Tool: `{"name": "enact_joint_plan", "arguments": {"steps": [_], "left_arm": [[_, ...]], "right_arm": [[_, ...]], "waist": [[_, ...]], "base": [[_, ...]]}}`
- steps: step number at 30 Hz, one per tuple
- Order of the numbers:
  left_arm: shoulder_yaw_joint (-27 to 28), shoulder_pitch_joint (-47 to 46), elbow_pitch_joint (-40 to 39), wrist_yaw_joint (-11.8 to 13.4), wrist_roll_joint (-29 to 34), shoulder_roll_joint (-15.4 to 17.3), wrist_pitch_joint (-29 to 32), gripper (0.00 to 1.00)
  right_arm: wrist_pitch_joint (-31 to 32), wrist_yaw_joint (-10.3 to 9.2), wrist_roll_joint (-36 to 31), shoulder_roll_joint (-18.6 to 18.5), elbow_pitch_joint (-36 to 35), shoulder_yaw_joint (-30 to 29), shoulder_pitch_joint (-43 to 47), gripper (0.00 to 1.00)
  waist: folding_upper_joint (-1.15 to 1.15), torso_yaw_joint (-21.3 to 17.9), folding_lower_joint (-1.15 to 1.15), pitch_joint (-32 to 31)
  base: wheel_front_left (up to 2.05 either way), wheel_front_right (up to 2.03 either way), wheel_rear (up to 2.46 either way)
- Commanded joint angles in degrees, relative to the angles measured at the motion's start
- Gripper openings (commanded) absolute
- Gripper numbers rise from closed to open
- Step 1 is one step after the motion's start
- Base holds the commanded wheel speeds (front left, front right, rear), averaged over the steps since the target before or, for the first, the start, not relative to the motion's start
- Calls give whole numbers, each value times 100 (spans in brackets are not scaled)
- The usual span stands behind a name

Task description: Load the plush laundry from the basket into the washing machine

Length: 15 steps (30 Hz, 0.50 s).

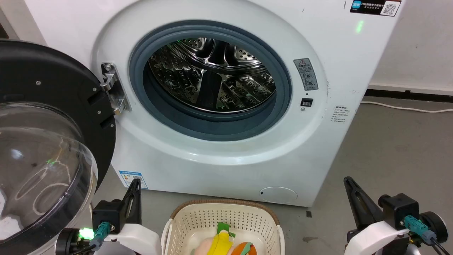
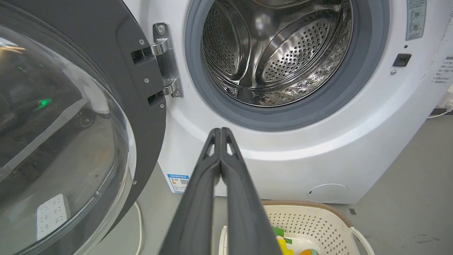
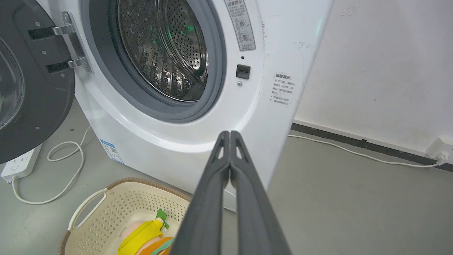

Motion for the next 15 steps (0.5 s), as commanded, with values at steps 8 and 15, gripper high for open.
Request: {"name": "enact_joint_plan", "arguments": {"steps": [8, 15], "left_arm": [[13, -89, -26, 16, 15, -1, 2, 0], [-2, 4, 1, -1, -2, 0, -3, 100]], "right_arm": [[8, 3, -43, -3, -26, -16, -67, 0], [-3, 0, 8, 0, 4, 5, 2, 100]], "waist": [[0, 0, 0, 0], [0, 0, 0, 0]], "base": [[0, 0, 0], [0, 0, 0]]}}
